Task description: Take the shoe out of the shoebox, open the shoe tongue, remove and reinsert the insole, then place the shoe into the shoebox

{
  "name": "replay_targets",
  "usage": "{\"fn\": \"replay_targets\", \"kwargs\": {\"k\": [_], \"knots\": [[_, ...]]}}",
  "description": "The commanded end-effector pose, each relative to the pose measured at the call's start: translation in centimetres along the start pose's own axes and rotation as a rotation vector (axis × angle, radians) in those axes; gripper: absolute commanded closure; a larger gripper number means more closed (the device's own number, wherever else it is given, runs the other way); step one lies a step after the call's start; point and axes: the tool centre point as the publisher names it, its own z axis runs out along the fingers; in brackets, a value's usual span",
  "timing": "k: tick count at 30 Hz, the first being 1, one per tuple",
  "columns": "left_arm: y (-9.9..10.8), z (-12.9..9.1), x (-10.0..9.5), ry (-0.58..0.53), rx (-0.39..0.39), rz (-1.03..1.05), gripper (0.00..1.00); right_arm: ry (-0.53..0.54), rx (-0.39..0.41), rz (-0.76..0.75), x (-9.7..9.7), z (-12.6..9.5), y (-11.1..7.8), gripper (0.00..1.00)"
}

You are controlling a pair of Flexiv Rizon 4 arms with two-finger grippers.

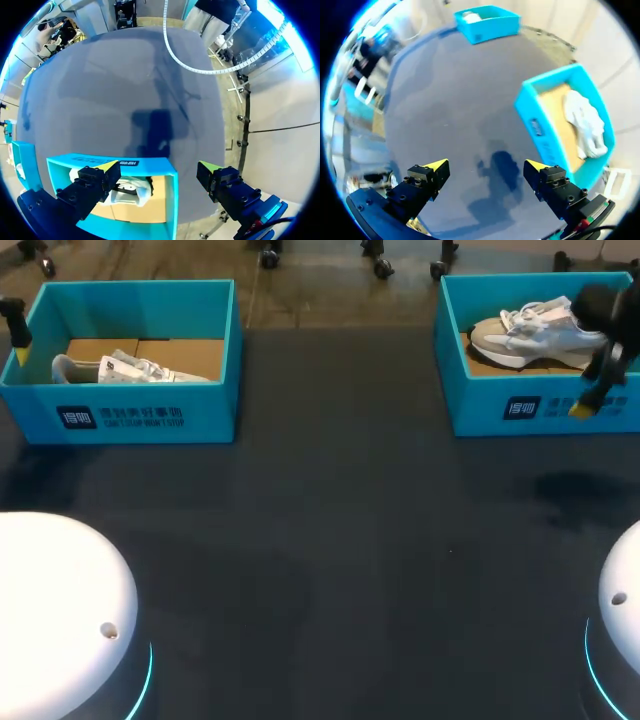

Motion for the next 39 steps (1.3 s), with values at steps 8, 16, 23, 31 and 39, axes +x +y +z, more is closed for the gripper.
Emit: {"fn": "replay_targets", "kwargs": {"k": [8, 16, 23, 31, 39], "knots": [[-0.1, 0.0, 0.0, 0.001, -0.001, 0.001, 0.0, 0.055, 0.088, 0.176, -5.7, -5.2, 0.4, 0.0], [-0.1, 0.0, 0.0, 0.001, -0.001, 0.001, 0.0, 0.055, 0.088, 0.176, -5.7, -5.2, 0.4, 0.0], [-0.1, 0.0, 0.0, 0.001, -0.001, 0.001, 0.0, 0.035, 0.132, 0.147, -12.1, -2.9, -0.2, 0.0], [-0.1, 0.0, 0.0, 0.001, -0.001, 0.001, 0.0, -0.036, 0.173, 0.155, -15.1, -1.9, 0.5, 0.0], [-0.1, 0.0, 0.0, 0.001, -0.001, 0.001, 0.0, -0.036, 0.173, 0.155, -15.1, -1.9, 0.5, 0.0]]}}
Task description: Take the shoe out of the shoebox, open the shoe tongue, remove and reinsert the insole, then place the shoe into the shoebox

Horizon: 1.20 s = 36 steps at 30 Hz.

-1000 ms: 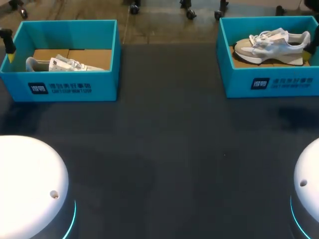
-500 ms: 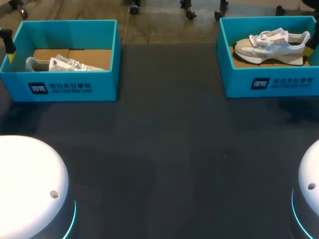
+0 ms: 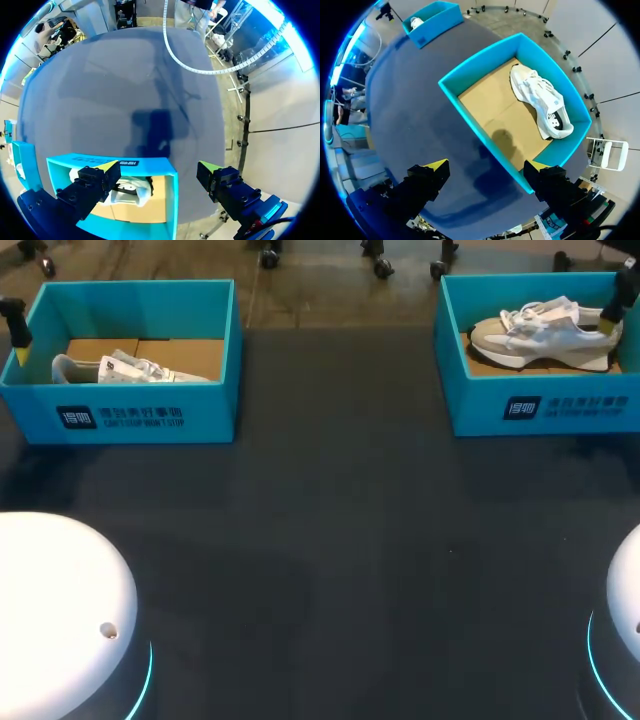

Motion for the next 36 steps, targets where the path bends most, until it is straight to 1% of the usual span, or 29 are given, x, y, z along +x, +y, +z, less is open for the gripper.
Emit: {"fn": "replay_targets", "kwargs": {"k": [1, 2, 4, 9, 10, 11, 23, 24, 26, 28, 29, 31, 32, 36], "knots": [[0.0, 0.0, 0.0, 0.002, -0.001, 0.001, 0.0, -0.004, 0.004, 0.097, -0.8, 0.1, 0.0, 0.0], [0.0, 0.0, 0.0, 0.002, -0.001, 0.001, 0.0, -0.02, 0.015, 0.211, -1.8, 0.3, -0.1, 0.0], [0.0, 0.0, 0.0, 0.002, -0.001, 0.001, 0.0, -0.054, 0.041, 0.391, -3.7, 0.5, -0.1, 0.0], [0.0, 0.0, 0.0, 0.002, -0.001, 0.001, 0.0, -0.124, 0.026, 0.673, -8.0, 1.1, 1.1, 0.0], [0.0, 0.0, 0.0, 0.002, -0.001, 0.001, 0.0, -0.124, 0.064, 0.744, -8.8, 1.3, 1.3, 0.0], [0.0, 0.0, 0.0, 0.002, -0.001, 0.001, 0.0, -0.12, 0.013, 0.728, -9.2, 1.2, 1.5, 0.0], [0.0, 0.0, 0.0, 0.002, -0.001, 0.001, 0.0, -0.12, 0.013, 0.728, -9.2, 1.2, 1.5, 0.0], [0.0, 0.0, 0.0, 0.002, -0.001, 0.001, 0.0, -0.129, -0.018, 0.724, -9.4, 1.6, 1.6, 0.0], [0.0, 0.0, 0.0, 0.002, -0.001, 0.001, 0.0, -0.178, -0.034, 0.705, -10.0, 2.2, 2.0, 0.0], [0.0, 0.0, 0.0, 0.002, -0.001, 0.001, 0.0, -0.183, -0.084, 0.686, -10.8, 3.1, 2.2, 0.0], [0.0, 0.0, 0.0, 0.002, -0.001, 0.001, 0.0, -0.198, -0.084, 0.681, -11.2, 3.5, 2.4, 0.0], [0.0, 0.0, 0.0, 0.002, -0.001, 0.001, 0.0, -0.185, -0.104, 0.668, -12.1, 4.8, 2.4, 0.0], [0.0, 0.0, 0.0, 0.002, -0.001, 0.001, 0.0, -0.19, -0.089, 0.64, -12.4, 5.4, 2.4, 0.0], [0.0, 0.0, 0.0, 0.002, -0.001, 0.001, 0.0, -0.19, -0.089, 0.64, -12.4, 5.4, 2.4, 0.0]]}}
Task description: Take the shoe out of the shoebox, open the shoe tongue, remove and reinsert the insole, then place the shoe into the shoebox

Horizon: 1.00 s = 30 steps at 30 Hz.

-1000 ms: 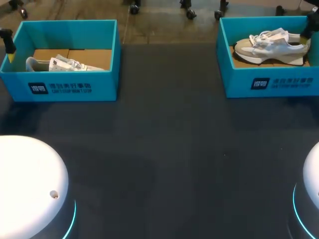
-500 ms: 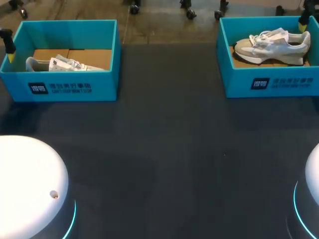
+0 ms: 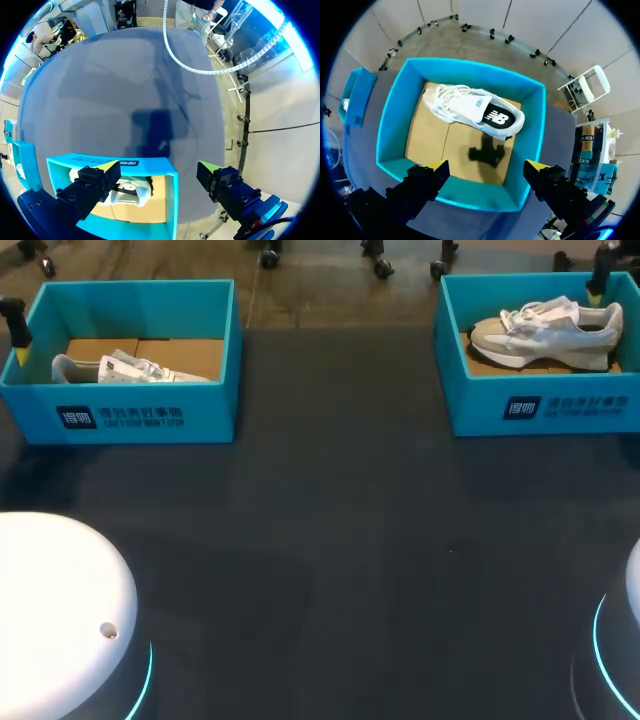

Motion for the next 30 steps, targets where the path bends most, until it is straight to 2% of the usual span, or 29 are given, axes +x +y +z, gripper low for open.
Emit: {"fn": "replay_targets", "kwargs": {"k": [1, 8, 9, 15, 21, 25, 29, 30], "knots": [[0.0, 0.0, 0.0, 0.002, -0.001, 0.001, 0.0, 0.005, -0.008, 0.001, -0.2, 0.6, 0.0, 0.0], [0.0, 0.0, 0.0, 0.002, -0.001, 0.001, 0.0, 0.005, -0.008, 0.001, -0.2, 0.6, 0.0, 0.0], [0.0, 0.0, 0.0, 0.002, -0.001, 0.001, 0.0, -0.017, 0.023, 0.017, -0.3, 1.1, 0.4, 0.0], [0.0, 0.0, 0.0, 0.002, -0.001, 0.001, 0.0, -0.049, 0.051, 0.07, -0.7, 3.0, 1.9, 0.0], [0.0, 0.0, 0.0, 0.002, -0.001, 0.001, 0.0, -0.08, 0.068, 0.058, -1.0, 4.6, 3.4, 0.0], [0.0, 0.0, 0.0, 0.002, -0.001, 0.001, 0.0, -0.08, 0.061, 0.065, -1.8, 5.7, 4.1, 0.0], [0.0, 0.0, 0.0, 0.002, -0.001, 0.001, 0.0, -0.111, 0.1, 0.092, -2.7, 6.4, 4.5, 0.0], [0.0, 0.0, 0.0, 0.002, -0.001, 0.001, 0.0, -0.11, 0.1, 0.096, -2.9, 6.6, 4.5, 0.04]]}}
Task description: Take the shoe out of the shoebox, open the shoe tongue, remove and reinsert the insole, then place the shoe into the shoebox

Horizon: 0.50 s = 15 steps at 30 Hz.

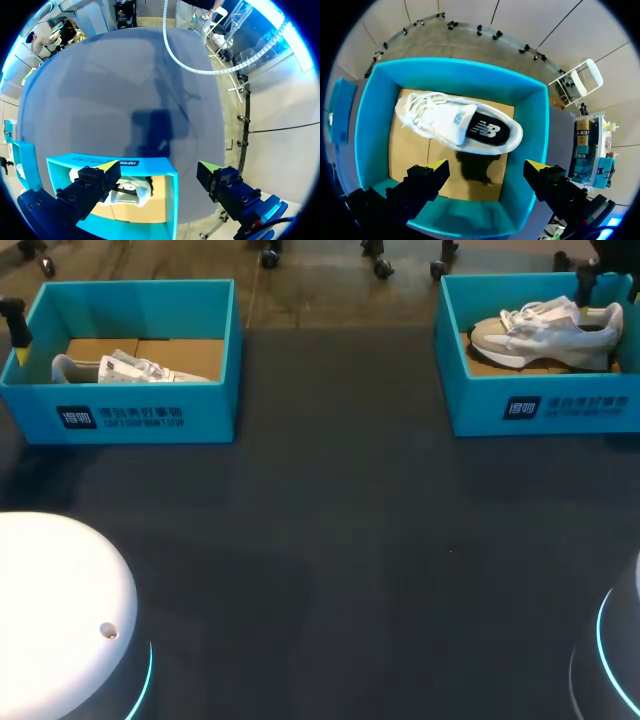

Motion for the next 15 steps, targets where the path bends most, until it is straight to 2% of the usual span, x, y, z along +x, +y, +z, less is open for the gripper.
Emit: {"fn": "replay_targets", "kwargs": {"k": [1, 4, 6, 7, 10, 11, 12, 13, 15], "knots": [[0.0, 0.0, 0.0, 0.002, -0.001, 0.001, 0.0, -0.011, 0.062, 0.017, -0.8, 1.2, 1.5, 0.04], [0.0, 0.0, 0.0, 0.002, -0.001, 0.001, 0.0, -0.008, 0.07, 0.025, -1.4, 1.8, 1.6, 0.01], [0.0, 0.0, 0.0, 0.002, -0.001, 0.001, 0.0, -0.005, 0.077, 0.03, -1.5, 2.1, 1.6, 0.06], [0.0, 0.0, 0.0, 0.002, -0.001, 0.001, 0.0, -0.013, 0.092, 0.031, -1.5, 2.4, 1.7, 0.11], [0.0, 0.0, 0.0, 0.002, -0.001, 0.001, 0.0, -0.019, 0.103, 0.038, -1.5, 3.1, 1.8, 0.08], [0.0, 0.0, 0.0, 0.002, -0.001, 0.001, 0.0, -0.018, 0.104, 0.04, -1.5, 3.3, 1.7, 0.02], [0.0, 0.0, 0.0, 0.002, -0.001, 0.001, 0.0, -0.014, 0.105, 0.046, -1.6, 3.5, 1.7, 0.02], [0.0, 0.0, 0.0, 0.002, -0.001, 0.001, 0.0, -0.011, 0.105, 0.05, -1.6, 3.6, 1.7, 0.09], [0.0, 0.0, 0.0, 0.002, -0.001, 0.001, 0.0, -0.009, 0.105, 0.057, -1.6, 3.8, 1.6, 0.11]]}}
